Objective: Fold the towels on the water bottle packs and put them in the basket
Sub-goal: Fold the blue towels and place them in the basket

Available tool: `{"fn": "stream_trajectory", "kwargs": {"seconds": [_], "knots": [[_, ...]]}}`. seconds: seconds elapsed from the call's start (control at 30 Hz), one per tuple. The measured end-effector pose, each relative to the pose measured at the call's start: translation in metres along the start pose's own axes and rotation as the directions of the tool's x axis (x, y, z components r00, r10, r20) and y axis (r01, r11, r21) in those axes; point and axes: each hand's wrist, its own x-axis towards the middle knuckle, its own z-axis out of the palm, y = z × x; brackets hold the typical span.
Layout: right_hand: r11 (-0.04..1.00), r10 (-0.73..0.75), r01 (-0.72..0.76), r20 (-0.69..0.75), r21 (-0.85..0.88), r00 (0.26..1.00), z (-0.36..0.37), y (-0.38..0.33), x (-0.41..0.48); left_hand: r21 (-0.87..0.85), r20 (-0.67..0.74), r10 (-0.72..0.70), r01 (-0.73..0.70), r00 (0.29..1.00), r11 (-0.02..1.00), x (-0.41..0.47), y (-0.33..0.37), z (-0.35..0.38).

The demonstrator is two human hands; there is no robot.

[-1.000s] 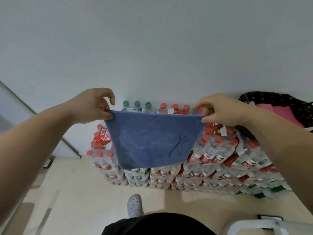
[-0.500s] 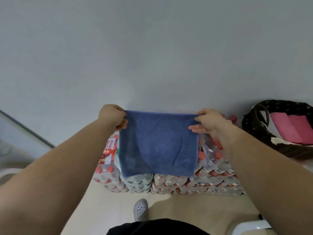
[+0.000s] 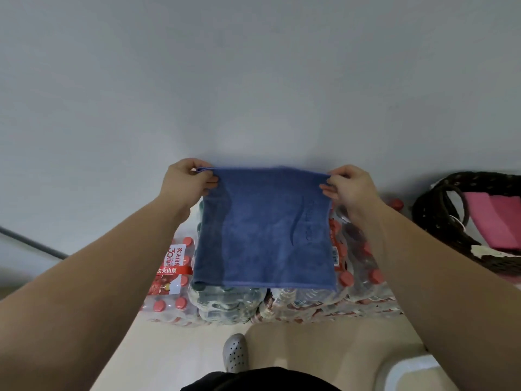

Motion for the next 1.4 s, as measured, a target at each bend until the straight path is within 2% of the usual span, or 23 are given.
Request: {"fn": "stream_trajectory", "kwargs": {"seconds": [0.13, 0.2, 0.3, 0.43, 0.53, 0.67, 0.77, 0.83, 0.97, 1.03, 1.1, 1.2, 1.3, 1.4], "knots": [[0.996, -0.081, 0.083, 0.046, -0.041, 0.996, -0.017, 0.008, -0.035, 0.186, 0.02, 0.115, -0.117, 0.993, 0.976, -0.028, -0.007, -0.016], [0.974, -0.137, 0.153, 0.102, -0.165, 0.985, -0.029, 0.018, -0.057, 0.271, 0.043, 0.154, -0.16, 0.987, 0.949, -0.049, -0.019, -0.026], [0.873, -0.189, 0.266, 0.219, -0.408, 0.957, -0.048, 0.042, -0.084, 0.358, 0.101, 0.211, -0.234, 0.972, 0.904, -0.081, -0.047, -0.039], [0.73, -0.264, 0.42, 0.345, -0.54, 0.901, -0.061, 0.079, -0.111, 0.575, 0.203, 0.34, -0.393, 0.918, 0.718, -0.105, -0.088, -0.049], [0.587, -0.291, 0.499, 0.409, -0.637, 0.865, -0.062, 0.104, -0.117, 0.659, 0.296, 0.413, -0.497, 0.861, 0.564, -0.107, -0.115, -0.051], [0.429, -0.34, 0.563, 0.451, -0.707, 0.825, -0.06, 0.12, -0.118, 0.72, 0.374, 0.394, -0.531, 0.84, 0.447, -0.109, -0.132, -0.051], [0.295, -0.287, 0.536, 0.462, -0.791, 0.839, -0.054, 0.118, -0.126, 0.752, 0.429, 0.379, -0.557, 0.82, 0.354, -0.112, -0.127, -0.051], [0.224, -0.305, 0.51, 0.437, -0.831, 0.846, -0.048, 0.111, -0.13, 0.76, 0.432, 0.365, -0.551, 0.825, 0.346, -0.109, -0.122, -0.053], [0.237, -0.354, 0.48, 0.385, -0.844, 0.852, -0.006, 0.09, -0.129, 0.769, 0.395, 0.394, -0.533, 0.83, 0.352, -0.098, -0.104, -0.034], [0.211, -0.233, 0.417, 0.369, -0.884, 0.9, 0.023, 0.088, -0.121, 0.792, 0.435, 0.333, -0.532, 0.837, 0.3, -0.09, -0.097, -0.014], [0.199, -0.095, 0.342, 0.33, -0.918, 0.939, 0.042, 0.098, -0.112, 0.819, 0.48, 0.205, -0.519, 0.853, 0.243, -0.08, -0.1, 0.002], [0.17, -0.03, 0.29, 0.289, -0.942, 0.957, 0.046, 0.119, -0.102, 0.846, 0.497, 0.078, -0.503, 0.864, 0.177, -0.074, -0.119, 0.013], [0.113, -0.043, 0.307, 0.304, -0.945, 0.952, 0.038, 0.126, -0.093, 0.849, 0.49, 0.047, -0.489, 0.871, 0.199, -0.073, -0.13, 0.018], [0.125, -0.021, 0.322, 0.322, -0.938, 0.947, 0.032, 0.121, -0.084, 0.831, 0.503, 0.069, -0.504, 0.861, 0.234, -0.071, -0.13, 0.022]]}}
